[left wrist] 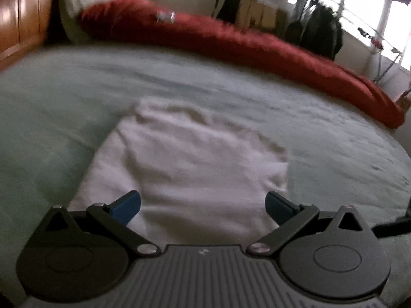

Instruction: Fold clothes

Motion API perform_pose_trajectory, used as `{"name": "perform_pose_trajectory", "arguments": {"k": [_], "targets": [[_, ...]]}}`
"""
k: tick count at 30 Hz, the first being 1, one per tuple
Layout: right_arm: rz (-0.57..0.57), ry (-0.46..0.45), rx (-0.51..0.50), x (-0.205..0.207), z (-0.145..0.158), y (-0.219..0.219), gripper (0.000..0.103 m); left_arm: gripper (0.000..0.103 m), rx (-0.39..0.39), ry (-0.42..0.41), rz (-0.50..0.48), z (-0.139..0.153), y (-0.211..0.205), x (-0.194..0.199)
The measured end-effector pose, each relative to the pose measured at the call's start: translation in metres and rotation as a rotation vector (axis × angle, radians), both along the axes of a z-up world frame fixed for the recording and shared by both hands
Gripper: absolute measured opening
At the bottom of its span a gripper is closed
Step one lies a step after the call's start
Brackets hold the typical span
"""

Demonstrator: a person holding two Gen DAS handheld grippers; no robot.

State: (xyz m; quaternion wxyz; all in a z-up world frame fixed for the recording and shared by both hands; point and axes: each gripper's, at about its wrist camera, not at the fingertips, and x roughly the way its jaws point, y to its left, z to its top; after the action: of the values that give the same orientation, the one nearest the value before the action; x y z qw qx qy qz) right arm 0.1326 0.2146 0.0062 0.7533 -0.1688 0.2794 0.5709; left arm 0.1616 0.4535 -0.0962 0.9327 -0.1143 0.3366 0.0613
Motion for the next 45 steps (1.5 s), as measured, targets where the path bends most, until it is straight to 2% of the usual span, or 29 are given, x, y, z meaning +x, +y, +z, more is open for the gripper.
{"name": "perform_pose_trajectory", "arguments": {"k": [2,5,7,9,13,20,23,30,37,41,45], "targets": [[-0.016,-0.018,0.004,-0.008,0.003,-0.010,0.103,0.102,0.035,-0.032,-0.018,0.009,-0.016,-0.020],[-0.019,-0.048,0.008,-0.021,0.008,-0.023,0.103,0.102,0.119,-0.039,0.026,0.018,-0.043,-0.050],[-0.023,-0.058,0.012,-0.030,0.011,-0.031,0.103,0.102,0.147,-0.065,0.060,0.022,-0.058,-0.071],[-0.028,-0.057,0.024,-0.038,0.014,-0.038,0.103,0.102,0.138,-0.108,0.085,0.024,-0.071,-0.095],[-0.042,-0.065,0.042,-0.053,0.019,-0.049,0.103,0.102,0.058,-0.128,0.099,0.026,-0.082,-0.128],[-0.094,-0.062,0.046,-0.076,0.024,-0.060,0.103,0.102,0.117,-0.121,0.225,0.032,-0.103,-0.171],[-0.128,-0.034,0.043,-0.082,0.022,-0.065,0.103,0.102,0.151,-0.126,0.271,0.037,-0.111,-0.188],[-0.224,0.020,0.015,-0.091,0.014,-0.078,0.103,0.102,0.170,-0.138,0.306,0.047,-0.132,-0.207],[-0.250,0.004,0.049,-0.104,0.020,-0.098,0.103,0.102,0.215,-0.155,0.323,0.052,-0.150,-0.214],[-0.277,0.002,0.050,-0.104,0.021,-0.106,0.103,0.102,0.170,-0.123,0.322,0.049,-0.157,-0.214],[-0.332,0.000,0.038,-0.102,0.019,-0.108,0.103,0.102,0.167,-0.054,0.354,0.049,-0.164,-0.213]]}}
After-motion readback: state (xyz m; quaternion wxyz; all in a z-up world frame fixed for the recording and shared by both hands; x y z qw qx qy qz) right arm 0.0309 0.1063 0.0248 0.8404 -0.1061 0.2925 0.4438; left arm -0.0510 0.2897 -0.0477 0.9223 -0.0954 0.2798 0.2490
